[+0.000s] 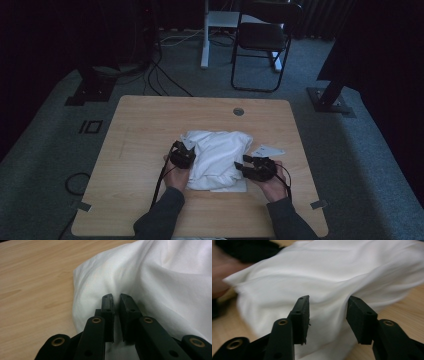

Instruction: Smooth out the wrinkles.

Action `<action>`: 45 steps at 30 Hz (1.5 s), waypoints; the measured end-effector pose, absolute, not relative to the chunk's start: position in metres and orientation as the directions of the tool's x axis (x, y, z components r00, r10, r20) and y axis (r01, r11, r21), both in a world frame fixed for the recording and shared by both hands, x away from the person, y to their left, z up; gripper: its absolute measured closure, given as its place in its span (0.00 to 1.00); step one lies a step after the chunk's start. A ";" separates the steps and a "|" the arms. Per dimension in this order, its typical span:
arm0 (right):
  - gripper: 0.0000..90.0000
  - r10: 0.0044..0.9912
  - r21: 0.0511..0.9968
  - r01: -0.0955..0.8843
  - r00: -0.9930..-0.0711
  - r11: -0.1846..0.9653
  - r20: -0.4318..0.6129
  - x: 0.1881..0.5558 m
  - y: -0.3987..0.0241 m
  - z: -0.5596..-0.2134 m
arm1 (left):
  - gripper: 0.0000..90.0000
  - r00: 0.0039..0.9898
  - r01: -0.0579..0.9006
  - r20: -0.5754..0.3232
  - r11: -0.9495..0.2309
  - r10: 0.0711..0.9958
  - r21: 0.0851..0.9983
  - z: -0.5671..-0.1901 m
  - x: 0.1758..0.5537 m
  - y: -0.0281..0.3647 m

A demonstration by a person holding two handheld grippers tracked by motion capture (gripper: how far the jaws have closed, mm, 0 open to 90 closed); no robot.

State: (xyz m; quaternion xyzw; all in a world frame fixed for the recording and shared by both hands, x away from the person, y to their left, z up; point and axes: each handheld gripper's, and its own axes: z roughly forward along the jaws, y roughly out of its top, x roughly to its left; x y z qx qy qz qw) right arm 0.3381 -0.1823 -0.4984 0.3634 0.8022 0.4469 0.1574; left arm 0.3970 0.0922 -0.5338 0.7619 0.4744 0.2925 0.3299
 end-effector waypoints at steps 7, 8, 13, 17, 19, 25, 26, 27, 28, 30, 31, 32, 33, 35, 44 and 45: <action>0.75 0.732 0.764 0.505 -0.679 0.401 0.064 0.357 -0.169 -0.522 | 0.91 0.369 0.542 0.128 -0.326 0.920 0.775 -0.532 0.414 0.094; 0.85 0.741 0.757 0.513 -0.669 0.404 0.058 0.358 -0.169 -0.523 | 0.91 0.370 0.543 0.129 -0.326 0.920 0.774 -0.532 0.414 0.094; 0.94 0.758 0.798 0.484 -0.651 0.359 0.053 0.344 -0.190 -0.505 | 0.87 0.374 0.557 0.074 -0.288 0.924 0.779 -0.529 0.415 0.100; 0.95 0.762 0.815 0.479 -0.643 0.325 0.074 0.324 -0.216 -0.495 | 0.83 0.384 0.561 0.036 -0.264 0.923 0.784 -0.527 0.414 0.105; 0.93 0.766 0.798 0.503 -0.637 0.331 0.084 0.318 -0.222 -0.499 | 0.81 0.382 0.559 0.037 -0.263 0.923 0.786 -0.527 0.414 0.106; 0.66 0.777 0.842 0.464 -0.623 0.273 0.091 0.310 -0.233 -0.497 | 0.77 0.379 0.570 -0.001 -0.232 0.925 0.788 -0.526 0.414 0.112; 0.65 0.759 0.855 0.442 -0.645 0.272 0.092 0.310 -0.231 -0.494 | 0.77 0.379 0.568 0.000 -0.233 0.926 0.789 -0.526 0.414 0.111; 0.63 0.747 0.855 0.434 -0.659 0.285 0.085 0.310 -0.226 -0.492 | 0.78 0.378 0.567 0.002 -0.234 0.926 0.790 -0.526 0.414 0.111; 0.61 0.741 0.852 0.430 -0.667 0.300 0.075 0.312 -0.220 -0.492 | 0.78 0.378 0.567 0.008 -0.238 0.926 0.788 -0.527 0.414 0.110; 0.57 0.725 0.844 0.435 -0.684 0.313 0.084 0.319 -0.208 -0.497 | 0.78 0.375 0.565 0.016 -0.243 0.927 0.789 -0.528 0.414 0.109; 0.56 0.721 0.837 0.442 -0.687 0.321 0.086 0.325 -0.202 -0.502 | 0.78 0.376 0.563 0.020 -0.246 0.926 0.789 -0.528 0.414 0.108; 0.56 0.721 0.837 0.442 -0.687 0.321 0.086 0.325 -0.202 -0.502 | 0.78 0.376 0.563 0.020 -0.246 0.926 0.789 -0.528 0.414 0.108; 0.58 0.719 0.820 0.465 -0.689 0.335 0.096 0.336 -0.192 -0.513 | 0.78 0.377 0.561 0.023 -0.248 0.926 0.790 -0.528 0.414 0.108; 0.74 0.716 0.809 0.476 -0.691 0.346 0.100 0.340 -0.189 -0.517 | 0.78 0.379 0.560 0.024 -0.250 0.925 0.790 -0.528 0.414 0.109; 0.99 0.718 0.777 0.488 -0.693 0.399 0.067 0.308 -0.231 -0.505 | 0.77 0.382 0.555 0.026 -0.251 0.924 0.793 -0.529 0.414 0.109; 0.99 0.718 0.777 0.488 -0.693 0.399 0.067 0.308 -0.231 -0.505 | 0.77 0.382 0.555 0.026 -0.251 0.924 0.793 -0.529 0.414 0.109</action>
